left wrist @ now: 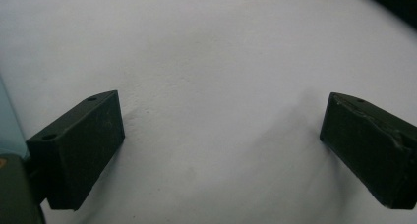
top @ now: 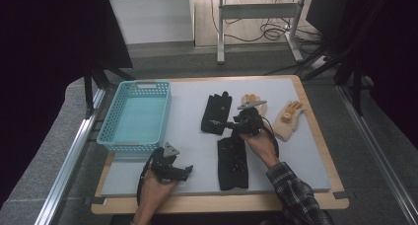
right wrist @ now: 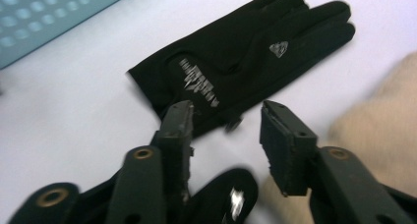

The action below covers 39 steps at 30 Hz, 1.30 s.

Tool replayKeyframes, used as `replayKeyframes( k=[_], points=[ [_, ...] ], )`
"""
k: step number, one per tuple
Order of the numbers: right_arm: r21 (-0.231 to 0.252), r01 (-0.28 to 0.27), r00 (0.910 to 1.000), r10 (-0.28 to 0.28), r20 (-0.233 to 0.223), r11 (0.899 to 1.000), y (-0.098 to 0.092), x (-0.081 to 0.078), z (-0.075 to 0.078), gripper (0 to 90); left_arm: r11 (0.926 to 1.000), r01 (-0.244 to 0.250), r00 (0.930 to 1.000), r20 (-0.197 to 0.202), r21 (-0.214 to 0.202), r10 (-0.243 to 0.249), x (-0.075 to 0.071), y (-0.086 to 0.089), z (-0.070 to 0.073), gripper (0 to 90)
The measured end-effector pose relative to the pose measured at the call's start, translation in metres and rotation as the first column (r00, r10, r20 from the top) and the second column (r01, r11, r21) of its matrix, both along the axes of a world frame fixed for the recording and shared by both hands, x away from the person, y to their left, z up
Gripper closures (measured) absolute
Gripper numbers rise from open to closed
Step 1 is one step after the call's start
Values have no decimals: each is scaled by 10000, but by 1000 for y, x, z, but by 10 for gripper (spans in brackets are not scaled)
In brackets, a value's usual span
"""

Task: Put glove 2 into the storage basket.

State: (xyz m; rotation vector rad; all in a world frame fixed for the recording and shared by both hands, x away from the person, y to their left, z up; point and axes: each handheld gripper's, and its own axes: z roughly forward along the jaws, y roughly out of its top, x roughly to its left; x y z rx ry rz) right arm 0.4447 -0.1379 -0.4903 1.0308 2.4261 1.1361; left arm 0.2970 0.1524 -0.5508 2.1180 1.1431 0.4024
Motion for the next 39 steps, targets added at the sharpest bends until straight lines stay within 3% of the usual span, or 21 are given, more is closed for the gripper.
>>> replayKeyframes(
  k=[7, 16, 21, 22, 26, 29, 33, 39],
  points=[
    [-251, 68, 10000, -68, -15, 9997, 22, 27, -8, 593, 10000, -2, 10000, 1, -5, 2, 0, 0, 0, 32],
    [-492, 219, 9998, -217, 34, 9985, 45, 52, -15, 518, 10000, -12, 10000, -2, -39, 12, 0, 0, 0, 31],
    [-1219, 471, 9988, -482, -62, 9914, 55, 65, -27, 516, 10000, -8, 10000, 4, -32, 8, 0, 0, 0, 31],
    [-1397, 477, 9986, -502, -145, 9890, 55, 68, -31, 532, 10000, -8, 10000, 6, -33, 8, 0, 0, 0, 31],
    [-1034, 513, 9980, -549, -318, 9933, 53, 71, -35, 720, 10000, -8, 10000, 8, -26, 8, 0, 0, 0, 31],
    [-1115, 292, 9982, -348, -489, 9933, 56, 69, -34, 827, 10000, -7, 10000, 9, -26, 7, 0, 0, 0, 32],
    [-1396, 215, 9983, -289, -511, 9900, 58, 68, -31, 872, 10000, -11, 10000, 0, -36, 11, 0, 0, 0, 32],
    [-1320, 256, 9985, -318, -456, 9909, 57, 66, -24, 884, 10000, -10, 10000, 4, -31, 10, 0, 0, 0, 32]
  ],
)
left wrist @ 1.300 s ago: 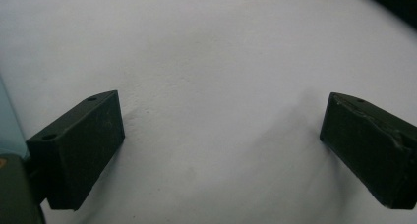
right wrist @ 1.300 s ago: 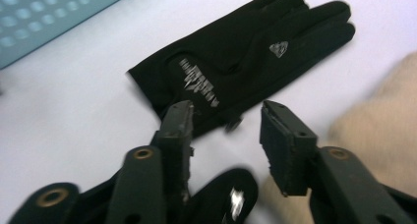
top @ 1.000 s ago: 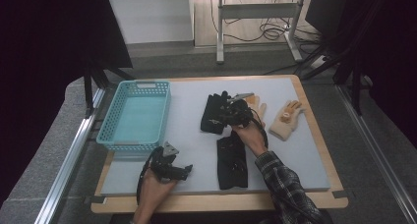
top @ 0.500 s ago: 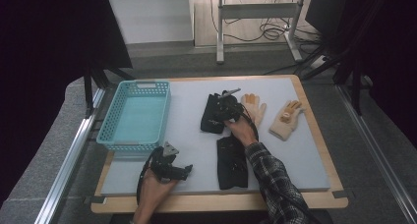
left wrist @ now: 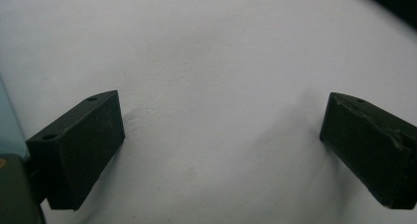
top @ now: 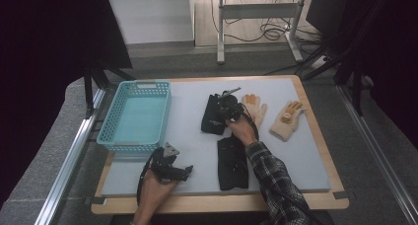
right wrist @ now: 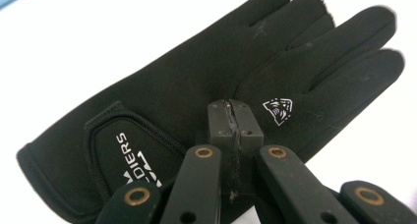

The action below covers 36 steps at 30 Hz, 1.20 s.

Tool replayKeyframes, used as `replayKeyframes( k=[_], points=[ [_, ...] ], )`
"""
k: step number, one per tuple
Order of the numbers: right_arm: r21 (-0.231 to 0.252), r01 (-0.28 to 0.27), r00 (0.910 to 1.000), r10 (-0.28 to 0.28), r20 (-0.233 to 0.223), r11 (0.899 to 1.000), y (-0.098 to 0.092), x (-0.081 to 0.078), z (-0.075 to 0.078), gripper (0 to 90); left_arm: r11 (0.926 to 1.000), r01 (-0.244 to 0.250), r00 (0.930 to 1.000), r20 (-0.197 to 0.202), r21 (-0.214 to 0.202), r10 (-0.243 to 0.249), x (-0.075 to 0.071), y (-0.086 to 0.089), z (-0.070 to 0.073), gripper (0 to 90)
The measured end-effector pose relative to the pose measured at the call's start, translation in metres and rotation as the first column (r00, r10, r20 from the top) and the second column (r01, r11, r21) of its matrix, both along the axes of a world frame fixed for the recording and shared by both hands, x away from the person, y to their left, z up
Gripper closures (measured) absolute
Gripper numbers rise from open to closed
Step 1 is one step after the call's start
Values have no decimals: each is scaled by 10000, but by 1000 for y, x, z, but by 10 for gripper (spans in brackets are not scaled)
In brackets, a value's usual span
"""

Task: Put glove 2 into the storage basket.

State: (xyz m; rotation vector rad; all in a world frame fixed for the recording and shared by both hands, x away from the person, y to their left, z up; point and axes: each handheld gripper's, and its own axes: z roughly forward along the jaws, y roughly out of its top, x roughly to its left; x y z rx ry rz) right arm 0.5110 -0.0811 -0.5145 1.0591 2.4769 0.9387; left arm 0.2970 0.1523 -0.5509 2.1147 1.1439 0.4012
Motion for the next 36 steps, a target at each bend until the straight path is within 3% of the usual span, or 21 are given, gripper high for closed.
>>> replayKeyframes(
  k=[10, 18, 22, 25, 27, 29, 32, 35, 36],
  points=[
    [438, -304, 9984, 282, 495, 9986, -5, -13, 30, 885, 10000, 3, 10000, -5, 19, -3, 0, 0, 0, 32],
    [964, -841, 9922, 745, 997, 9918, -16, -34, 60, 888, 10000, 15, 10000, 8, 33, -15, 0, 0, 0, 32],
    [778, -947, 9902, 858, 1106, 9925, -20, -44, 67, 887, 10000, 18, 10000, 8, 39, -18, 0, 0, 0, 32],
    [626, -920, 9928, 867, 826, 9938, -21, -42, 58, 883, 10000, 12, 10000, 8, 20, -12, 0, 0, 0, 32],
    [519, -810, 9952, 778, 601, 9954, -22, -38, 46, 775, 10000, 6, 10000, 10, 12, -6, 0, 0, 0, 32],
    [367, -511, 9985, 503, 221, 9980, -19, -31, 30, 594, 10000, 1, 10000, 4, 3, -1, 0, 0, 0, 32],
    [163, -202, 9998, 201, 66, 9997, -17, -21, 12, 436, 10000, -3, 10000, 6, -3, 3, 0, 0, 0, 32],
    [-173, -100, 9992, 93, -394, 9998, -15, -13, -3, 389, 10000, -1, 10000, 10, 2, 1, 0, 0, 0, 32],
    [84, -55, 9992, 59, -401, 9999, -15, -12, -6, 416, 10000, 1, 10000, 7, 4, -1, 0, 0, 0, 32]
  ],
)
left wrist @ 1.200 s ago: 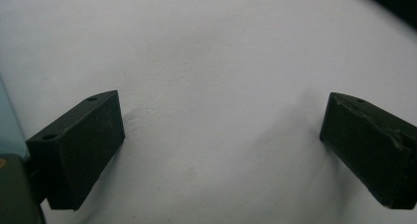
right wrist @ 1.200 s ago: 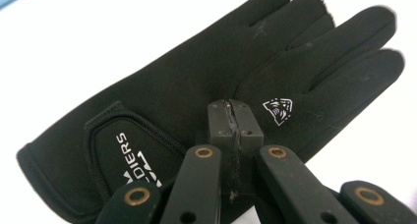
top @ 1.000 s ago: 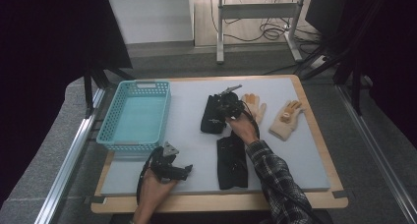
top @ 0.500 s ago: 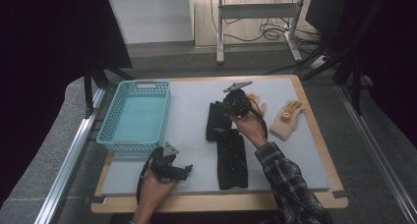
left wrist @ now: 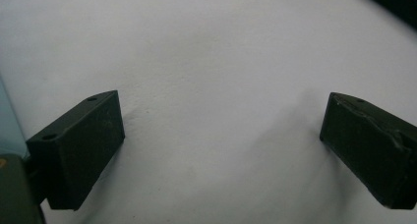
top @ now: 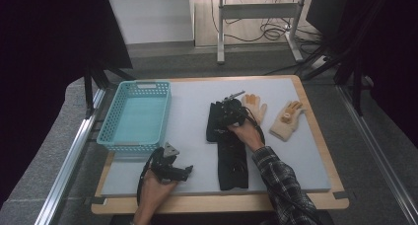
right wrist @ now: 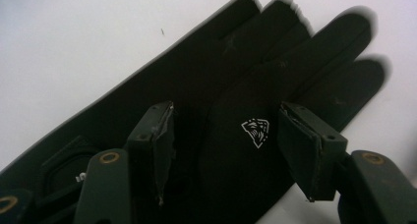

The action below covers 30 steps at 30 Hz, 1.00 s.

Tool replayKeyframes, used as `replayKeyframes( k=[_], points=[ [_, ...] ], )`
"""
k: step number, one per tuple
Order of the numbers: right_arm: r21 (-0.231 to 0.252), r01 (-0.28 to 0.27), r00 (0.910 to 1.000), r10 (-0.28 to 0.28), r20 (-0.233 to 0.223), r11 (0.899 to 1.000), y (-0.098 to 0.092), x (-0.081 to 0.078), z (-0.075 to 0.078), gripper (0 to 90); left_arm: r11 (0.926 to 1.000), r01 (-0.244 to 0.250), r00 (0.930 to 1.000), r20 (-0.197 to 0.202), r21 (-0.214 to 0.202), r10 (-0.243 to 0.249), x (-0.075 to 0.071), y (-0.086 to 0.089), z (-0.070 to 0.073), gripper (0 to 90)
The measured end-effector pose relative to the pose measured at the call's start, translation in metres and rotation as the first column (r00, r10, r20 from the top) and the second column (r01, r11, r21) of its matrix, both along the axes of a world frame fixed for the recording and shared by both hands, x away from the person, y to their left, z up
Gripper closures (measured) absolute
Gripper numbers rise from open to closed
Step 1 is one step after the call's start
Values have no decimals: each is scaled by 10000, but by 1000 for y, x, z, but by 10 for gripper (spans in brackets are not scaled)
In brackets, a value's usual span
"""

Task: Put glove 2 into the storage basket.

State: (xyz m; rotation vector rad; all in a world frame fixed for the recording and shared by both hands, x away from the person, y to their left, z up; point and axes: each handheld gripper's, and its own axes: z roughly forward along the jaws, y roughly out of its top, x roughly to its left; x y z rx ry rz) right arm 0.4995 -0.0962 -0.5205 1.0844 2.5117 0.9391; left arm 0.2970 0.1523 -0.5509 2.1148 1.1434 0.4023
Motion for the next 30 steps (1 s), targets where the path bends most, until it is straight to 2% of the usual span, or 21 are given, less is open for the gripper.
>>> replayKeyframes(
  k=[3, 4, 5, 7, 9, 13, 17, 24, 30],
  points=[
    [85, 166, 9999, -166, -17, 9998, 1, -1, 0, 568, 10000, 2, 10000, -4, 5, -2, 0, 0, 0, 31],
    [184, 76, 9999, -74, -107, 9998, 2, -3, 0, 651, 10000, -2, 10000, -2, 5, 2, 0, 0, 0, 31],
    [77, 173, 9999, -173, 2, 9998, 4, -5, 0, 677, 10000, -2, 10000, -3, 7, 2, 0, 0, 0, 32],
    [-81, 101, 9999, -101, 39, 9999, 6, -8, 2, 811, 10000, 0, 10000, -3, 8, 0, 0, 0, 0, 31],
    [-228, 57, 9999, -54, 134, 9997, 7, -10, 3, 850, 10000, -1, 10000, -5, 4, 1, 0, 0, 0, 31],
    [-186, -21, 9999, 23, 113, 9998, 5, -9, 9, 874, 10000, -5, 10000, -8, -3, 5, 0, 0, 0, 32],
    [217, -93, 9993, 85, 359, 9997, 1, -17, 30, 874, 10000, 7, 10000, -25, 4, -7, 0, 0, 0, 32],
    [613, -592, 9952, 541, 816, 9964, -5, -42, 69, 874, 10000, 13, 10000, 5, 11, -13, 0, 0, 0, 32],
    [1101, -1013, 9921, 922, 847, 9887, -20, -70, 94, 873, 10000, 1, 10000, 6, 2, -1, 0, 0, 0, 32]
  ],
)
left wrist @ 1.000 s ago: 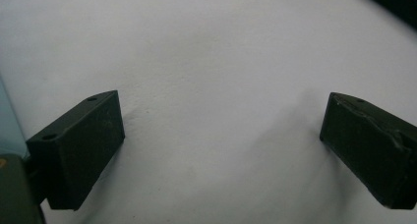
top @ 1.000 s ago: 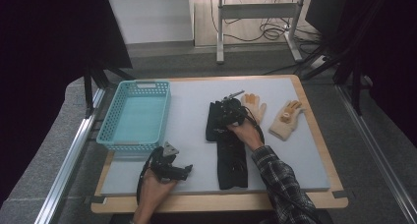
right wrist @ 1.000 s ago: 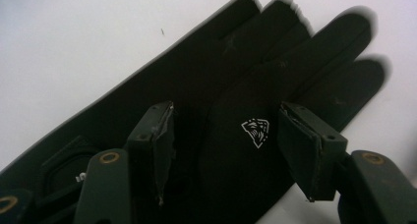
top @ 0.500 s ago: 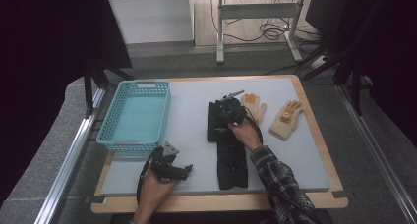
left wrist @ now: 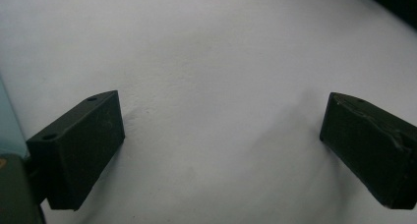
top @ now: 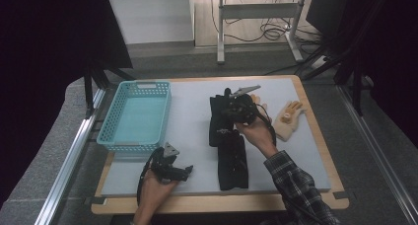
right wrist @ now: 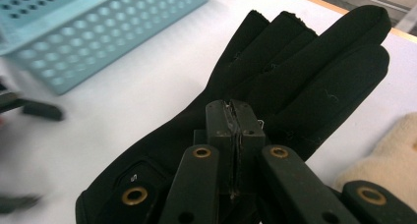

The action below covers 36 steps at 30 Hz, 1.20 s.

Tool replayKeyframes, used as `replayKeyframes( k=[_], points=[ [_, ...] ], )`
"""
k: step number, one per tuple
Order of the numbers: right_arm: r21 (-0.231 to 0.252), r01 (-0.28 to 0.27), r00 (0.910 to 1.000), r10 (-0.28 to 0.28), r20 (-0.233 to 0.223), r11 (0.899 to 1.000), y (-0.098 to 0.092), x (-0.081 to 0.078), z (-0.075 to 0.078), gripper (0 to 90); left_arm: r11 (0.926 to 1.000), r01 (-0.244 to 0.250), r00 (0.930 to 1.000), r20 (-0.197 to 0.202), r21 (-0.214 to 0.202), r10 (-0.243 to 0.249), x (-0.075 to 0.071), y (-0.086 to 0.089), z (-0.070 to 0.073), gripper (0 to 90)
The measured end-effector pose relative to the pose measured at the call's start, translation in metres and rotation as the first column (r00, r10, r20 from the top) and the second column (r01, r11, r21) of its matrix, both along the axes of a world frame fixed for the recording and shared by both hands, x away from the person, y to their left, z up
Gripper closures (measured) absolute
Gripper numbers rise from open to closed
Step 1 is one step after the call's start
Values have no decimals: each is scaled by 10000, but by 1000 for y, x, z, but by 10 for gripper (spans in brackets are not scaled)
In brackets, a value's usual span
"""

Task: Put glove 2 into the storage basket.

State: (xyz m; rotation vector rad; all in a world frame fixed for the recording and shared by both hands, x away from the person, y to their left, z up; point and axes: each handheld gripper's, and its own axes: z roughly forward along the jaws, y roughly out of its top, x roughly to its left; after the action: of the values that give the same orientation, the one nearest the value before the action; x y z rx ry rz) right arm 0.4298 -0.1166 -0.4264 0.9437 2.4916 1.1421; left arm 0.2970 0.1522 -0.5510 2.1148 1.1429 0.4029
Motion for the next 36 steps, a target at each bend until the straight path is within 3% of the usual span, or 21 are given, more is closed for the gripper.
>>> replayKeyframes(
  k=[9, 13, 16, 21, 24, 26, 28, 32, 36],
  points=[
    [57, -777, 9970, 777, 45, 9970, -25, -60, 12, 872, 10000, -13, 10000, 12, -3, 13, 0, 0, 0, 32],
    [67, -1049, 9944, 1049, -80, 9945, -36, -84, 6, 872, 10000, -22, 10000, -5, -18, 22, 0, 0, 0, 32],
    [128, -1108, 9932, 1112, -338, 9938, -43, -98, -9, 871, 9999, -73, 10000, 23, -77, 73, 0, -1, 0, 32],
    [-369, -693, 9963, 673, -542, 9969, -45, -99, -41, 869, 9999, -84, 10000, 47, -95, 85, 0, -1, -1, 32],
    [-333, -545, 9960, 519, -724, 9980, -44, -95, -55, 858, 9999, -82, 10000, 27, -73, 83, 0, -1, 0, 33],
    [-638, -506, 9960, 457, -769, 9967, -40, -94, -67, 828, 10000, -59, 10000, 18, -46, 59, 0, 0, 0, 33],
    [-685, -574, 9952, 516, -836, 9960, -38, -94, -74, 727, 10000, -54, 10000, 17, -26, 54, 0, 0, 0, 33],
    [-611, -604, 9973, 576, -458, 9963, -43, -95, -64, 608, 9999, -85, 10000, 26, -75, 85, 0, -1, 0, 32],
    [-435, -428, 9986, 413, -341, 9981, -62, -93, -54, 658, 9999, -82, 10000, 22, -71, 82, 0, -1, 0, 32]
  ],
)
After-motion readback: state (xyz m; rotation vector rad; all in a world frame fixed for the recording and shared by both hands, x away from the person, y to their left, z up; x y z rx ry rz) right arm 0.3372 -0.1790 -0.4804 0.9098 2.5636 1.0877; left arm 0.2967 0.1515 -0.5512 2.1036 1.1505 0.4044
